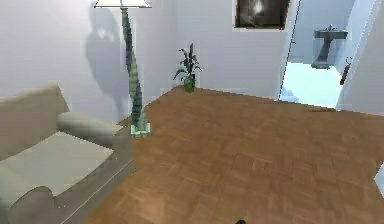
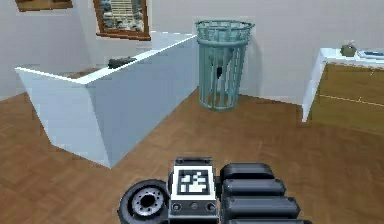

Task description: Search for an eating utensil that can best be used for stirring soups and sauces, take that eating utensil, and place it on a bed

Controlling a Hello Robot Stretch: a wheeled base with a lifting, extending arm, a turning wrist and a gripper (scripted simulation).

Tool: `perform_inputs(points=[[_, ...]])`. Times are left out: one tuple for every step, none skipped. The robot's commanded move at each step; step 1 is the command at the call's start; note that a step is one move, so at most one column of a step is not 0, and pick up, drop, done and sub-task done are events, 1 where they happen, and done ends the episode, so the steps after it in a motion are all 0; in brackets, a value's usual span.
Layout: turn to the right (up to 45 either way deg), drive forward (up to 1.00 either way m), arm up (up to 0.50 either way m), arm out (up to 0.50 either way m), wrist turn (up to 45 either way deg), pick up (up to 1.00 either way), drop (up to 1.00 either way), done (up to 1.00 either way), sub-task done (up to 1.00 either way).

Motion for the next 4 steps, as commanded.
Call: perform_inputs(points=[[33.0, 0.0, 0.0, 0.0, 0.0, 0.0, 0.0, 0.0, 0.0], [0.0, 0.15, 0.0, 0.0, 0.0, 0.0, 0.0, 0.0, 0.0], [-45.0, 0.0, 0.0, 0.0, 0.0, 0.0, 0.0, 0.0, 0.0], [-18.0, 0.0, 0.0, 0.0, 0.0, 0.0, 0.0, 0.0, 0.0]])
